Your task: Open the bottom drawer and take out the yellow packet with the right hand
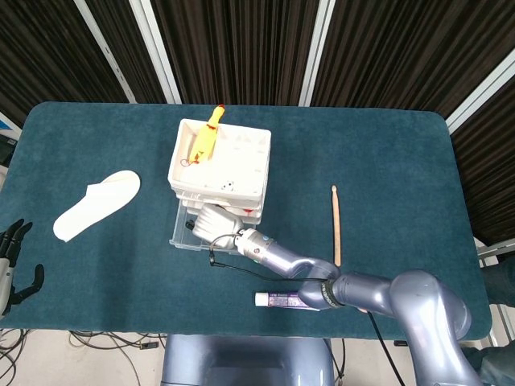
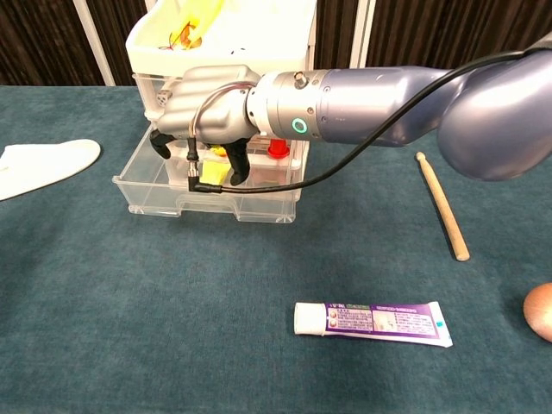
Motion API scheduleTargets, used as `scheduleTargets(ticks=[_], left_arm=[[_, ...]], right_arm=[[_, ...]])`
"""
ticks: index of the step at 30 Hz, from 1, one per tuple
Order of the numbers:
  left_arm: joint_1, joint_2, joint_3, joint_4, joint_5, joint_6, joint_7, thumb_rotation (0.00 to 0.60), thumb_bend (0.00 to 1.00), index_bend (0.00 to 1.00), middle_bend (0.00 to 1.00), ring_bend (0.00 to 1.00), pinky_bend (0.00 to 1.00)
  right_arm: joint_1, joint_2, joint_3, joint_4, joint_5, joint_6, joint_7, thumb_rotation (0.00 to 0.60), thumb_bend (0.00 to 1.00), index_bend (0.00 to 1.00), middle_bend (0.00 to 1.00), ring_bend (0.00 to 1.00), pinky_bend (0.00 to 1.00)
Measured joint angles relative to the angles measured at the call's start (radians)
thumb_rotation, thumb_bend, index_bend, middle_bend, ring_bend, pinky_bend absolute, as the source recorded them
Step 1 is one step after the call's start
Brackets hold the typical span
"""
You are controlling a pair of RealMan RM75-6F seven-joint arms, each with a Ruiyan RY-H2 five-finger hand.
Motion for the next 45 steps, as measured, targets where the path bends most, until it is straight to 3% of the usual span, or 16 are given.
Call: scheduleTargets(ticks=[11,16,45], left_arm=[[0.0,0.0,0.0,-0.001,-0.002,-0.001,-0.001,0.6,0.51,0.03,0.0,0.0,0.0],[0.0,0.001,-0.001,-0.002,-0.002,-0.001,-0.001,0.6,0.51,0.03,0.0,0.0,0.0],[-0.001,0.006,-0.002,-0.008,-0.012,-0.009,-0.007,0.6,0.51,0.03,0.0,0.0,0.0]], right_arm=[[0.017,-0.008,-0.006,0.029,0.018,-0.04,-0.011,0.6,0.23,0.35,1.0,1.0,1.0],[0.022,-0.014,-0.007,0.035,0.028,-0.049,-0.014,0.6,0.3,0.38,1.0,1.0,1.0],[0.038,-0.05,-0.013,0.077,0.052,-0.068,-0.012,0.6,0.34,0.46,1.0,1.0,1.0]])
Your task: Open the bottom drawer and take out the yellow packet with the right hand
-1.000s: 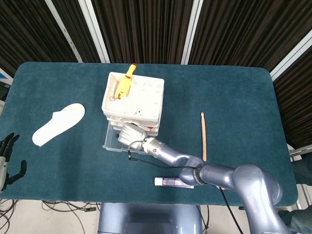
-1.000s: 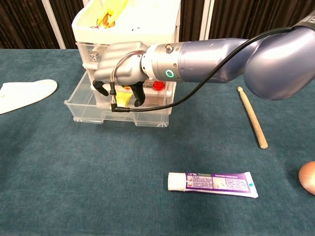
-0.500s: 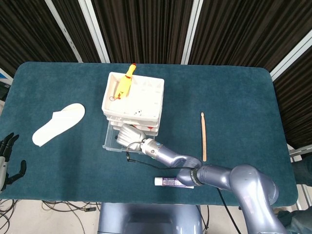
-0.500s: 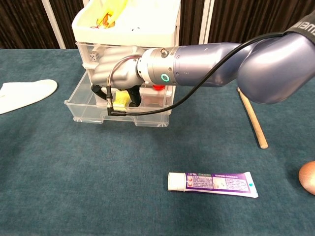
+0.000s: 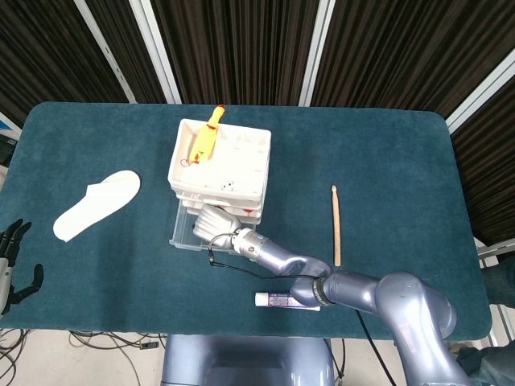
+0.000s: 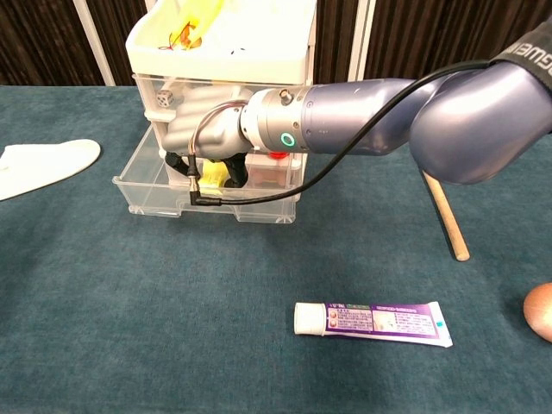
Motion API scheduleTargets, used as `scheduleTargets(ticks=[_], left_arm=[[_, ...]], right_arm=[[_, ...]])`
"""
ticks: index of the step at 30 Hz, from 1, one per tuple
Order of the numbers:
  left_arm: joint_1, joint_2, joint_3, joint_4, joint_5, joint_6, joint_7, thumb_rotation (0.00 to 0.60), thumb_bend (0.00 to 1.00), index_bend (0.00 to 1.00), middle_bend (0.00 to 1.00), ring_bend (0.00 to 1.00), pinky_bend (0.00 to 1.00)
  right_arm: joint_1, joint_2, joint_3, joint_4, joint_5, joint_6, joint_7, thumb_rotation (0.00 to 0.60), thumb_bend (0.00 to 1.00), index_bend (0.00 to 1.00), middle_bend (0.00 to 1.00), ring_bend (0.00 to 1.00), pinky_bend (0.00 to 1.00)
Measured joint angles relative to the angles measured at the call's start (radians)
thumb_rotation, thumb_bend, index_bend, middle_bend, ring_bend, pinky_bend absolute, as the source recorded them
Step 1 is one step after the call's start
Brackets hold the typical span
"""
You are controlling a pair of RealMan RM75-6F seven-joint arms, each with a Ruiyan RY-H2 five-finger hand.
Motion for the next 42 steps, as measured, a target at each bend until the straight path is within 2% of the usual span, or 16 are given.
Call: scheduleTargets(ticks=[7,27,33,42], left_arm=[[0.0,0.002,-0.001,-0.003,-0.002,-0.001,-0.004,0.6,0.51,0.03,0.0,0.0,0.0],[0.0,0.005,0.0,-0.006,-0.004,-0.005,-0.011,0.6,0.51,0.03,0.0,0.0,0.0],[-0.001,0.006,-0.001,-0.008,-0.008,-0.009,-0.01,0.6,0.51,0.03,0.0,0.0,0.0],[-0.001,0.004,-0.001,-0.011,-0.011,-0.008,-0.002,0.6,0.51,0.03,0.0,0.0,0.0]], right_arm=[[0.0,-0.001,0.0,-0.003,0.003,0.001,0.007,0.6,0.4,0.51,1.0,1.0,1.0],[-0.01,0.027,0.014,-0.057,0.007,0.034,0.025,0.6,0.44,0.57,1.0,1.0,1.0],[-0.033,0.09,0.027,-0.142,0.011,0.073,0.034,0.6,0.44,0.58,1.0,1.0,1.0],[-0.122,0.29,0.016,-0.387,-0.014,0.171,0.038,0.6,0.44,0.58,1.0,1.0,1.0]])
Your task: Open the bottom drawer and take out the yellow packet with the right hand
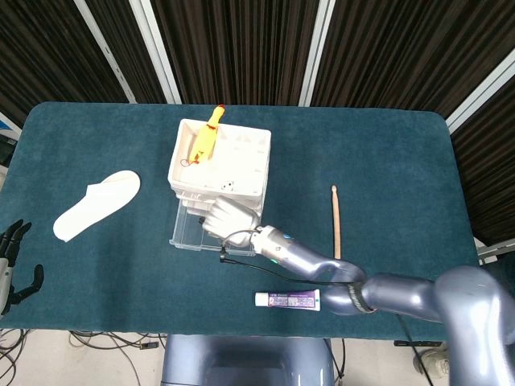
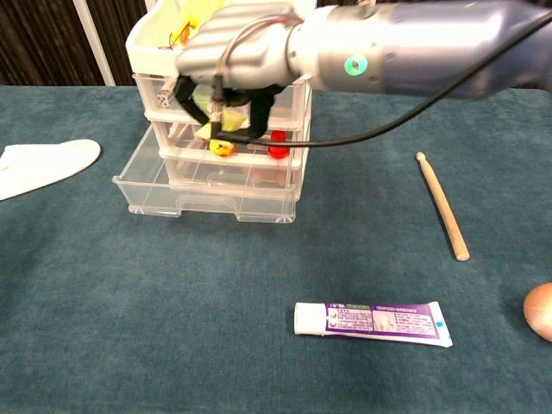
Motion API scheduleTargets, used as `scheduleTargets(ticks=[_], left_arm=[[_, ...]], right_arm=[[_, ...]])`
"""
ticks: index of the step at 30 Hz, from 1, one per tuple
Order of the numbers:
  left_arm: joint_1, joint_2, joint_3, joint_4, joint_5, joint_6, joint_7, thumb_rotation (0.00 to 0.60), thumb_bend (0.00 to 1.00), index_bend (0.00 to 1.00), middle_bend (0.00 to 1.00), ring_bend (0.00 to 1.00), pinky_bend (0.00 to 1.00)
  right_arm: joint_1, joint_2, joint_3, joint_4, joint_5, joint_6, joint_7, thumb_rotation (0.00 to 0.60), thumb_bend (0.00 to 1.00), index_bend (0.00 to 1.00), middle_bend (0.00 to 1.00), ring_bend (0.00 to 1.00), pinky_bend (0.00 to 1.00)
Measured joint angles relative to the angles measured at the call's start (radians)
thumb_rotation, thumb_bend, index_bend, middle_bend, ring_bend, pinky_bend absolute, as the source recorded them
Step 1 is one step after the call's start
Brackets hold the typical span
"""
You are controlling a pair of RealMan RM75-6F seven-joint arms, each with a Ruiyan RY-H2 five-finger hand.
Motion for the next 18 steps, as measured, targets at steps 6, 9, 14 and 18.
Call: scheduleTargets(ticks=[6,9,14,18], left_arm=[[0.001,-0.002,-0.001,-0.001,-0.001,0.003,0.005,0.6,0.51,0.03,0.0,0.0,0.0],[0.001,-0.002,0.0,-0.001,0.001,0.004,0.005,0.6,0.51,0.03,0.0,0.0,0.0],[0.001,-0.002,0.0,-0.002,0.001,0.003,0.005,0.6,0.51,0.03,0.0,0.0,0.0],[0.001,-0.003,0.0,-0.002,0.001,0.004,0.006,0.6,0.51,0.03,0.0,0.0,0.0]], right_arm=[[-0.087,0.132,-0.051,-0.138,-0.054,0.071,0.003,0.6,0.44,0.58,1.0,1.0,1.0],[-0.119,0.161,-0.079,-0.159,-0.072,0.089,0.006,0.6,0.44,0.58,1.0,1.0,1.0],[-0.154,0.164,-0.112,-0.139,-0.069,0.086,0.019,0.6,0.44,0.58,1.0,1.0,1.0],[-0.166,0.135,-0.124,-0.088,-0.041,0.065,0.012,0.6,0.44,0.58,1.0,1.0,1.0]])
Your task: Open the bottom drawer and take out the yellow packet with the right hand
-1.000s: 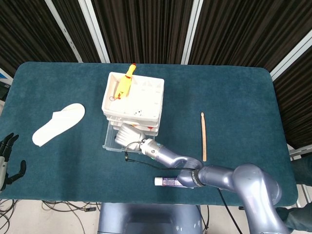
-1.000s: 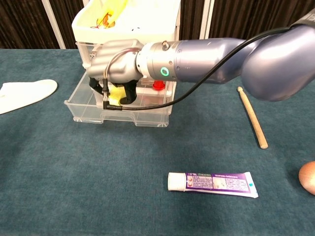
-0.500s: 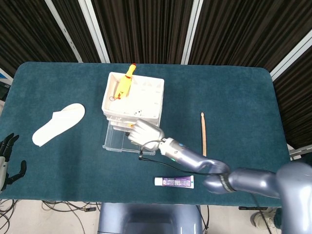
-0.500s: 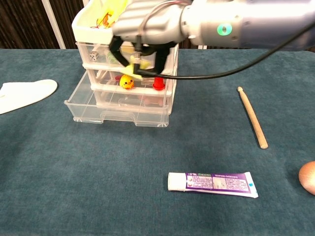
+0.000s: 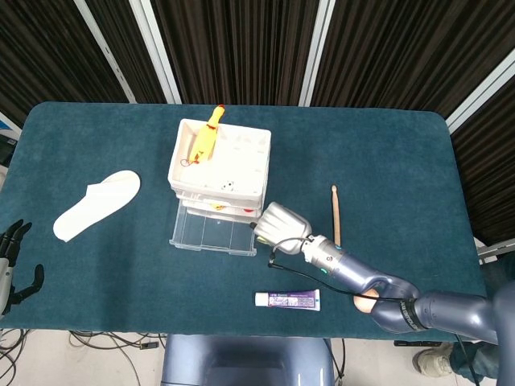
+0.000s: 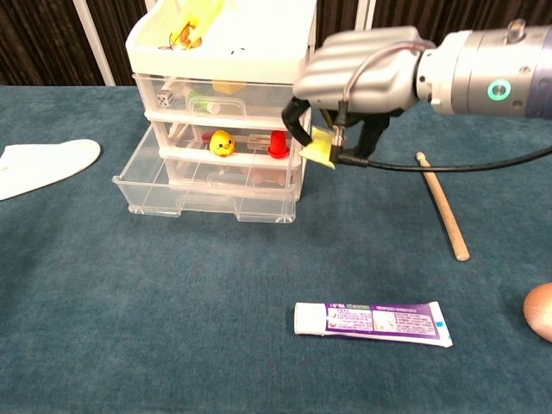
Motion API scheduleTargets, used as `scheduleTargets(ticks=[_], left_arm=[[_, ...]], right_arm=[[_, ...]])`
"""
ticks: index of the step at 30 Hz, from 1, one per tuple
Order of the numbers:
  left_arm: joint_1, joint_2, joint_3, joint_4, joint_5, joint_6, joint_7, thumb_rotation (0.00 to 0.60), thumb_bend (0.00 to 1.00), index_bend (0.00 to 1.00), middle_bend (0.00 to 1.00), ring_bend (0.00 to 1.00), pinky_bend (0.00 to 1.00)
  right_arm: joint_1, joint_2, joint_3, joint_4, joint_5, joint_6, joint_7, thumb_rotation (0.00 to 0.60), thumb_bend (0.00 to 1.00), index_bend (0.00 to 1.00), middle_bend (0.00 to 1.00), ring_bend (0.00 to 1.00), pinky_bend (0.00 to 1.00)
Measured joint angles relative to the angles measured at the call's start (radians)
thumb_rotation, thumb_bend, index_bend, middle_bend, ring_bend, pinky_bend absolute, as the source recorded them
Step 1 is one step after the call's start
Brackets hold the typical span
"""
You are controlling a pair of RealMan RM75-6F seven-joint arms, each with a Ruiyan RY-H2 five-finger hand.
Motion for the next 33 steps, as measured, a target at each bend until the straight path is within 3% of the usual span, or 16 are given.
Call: scheduleTargets(ticks=[12,16,20,24,29,33], left_arm=[[0.0,0.002,-0.001,0.001,0.0,0.0,-0.003,0.6,0.51,0.03,0.0,0.0,0.0],[0.001,0.002,0.0,0.001,0.0,0.0,-0.003,0.6,0.51,0.03,0.0,0.0,0.0],[0.001,0.001,0.001,0.002,0.002,0.0,-0.005,0.6,0.51,0.03,0.0,0.0,0.0],[0.001,0.001,-0.001,0.001,0.0,0.002,-0.006,0.6,0.51,0.03,0.0,0.0,0.0],[0.001,0.0,0.0,0.001,0.002,0.002,-0.003,0.6,0.51,0.03,0.0,0.0,0.0],[0.001,-0.001,-0.002,0.003,0.002,0.005,-0.004,0.6,0.51,0.03,0.0,0.0,0.0]], right_arm=[[-0.013,-0.163,-0.011,0.238,0.125,-0.101,-0.034,0.6,0.39,0.58,1.0,1.0,1.0],[-0.018,-0.19,-0.014,0.27,0.151,-0.12,-0.048,0.6,0.31,0.49,1.0,1.0,1.0],[-0.022,-0.193,-0.017,0.274,0.174,-0.125,-0.084,0.6,0.25,0.31,1.0,1.0,1.0],[-0.024,-0.185,-0.018,0.257,0.224,-0.133,-0.134,0.6,0.21,0.24,1.0,1.0,1.0],[-0.03,-0.146,-0.011,0.187,0.287,-0.116,-0.187,0.6,0.2,0.23,1.0,1.0,1.0],[-0.046,-0.092,0.004,0.098,0.318,-0.066,-0.202,0.6,0.2,0.28,0.99,0.98,0.99]])
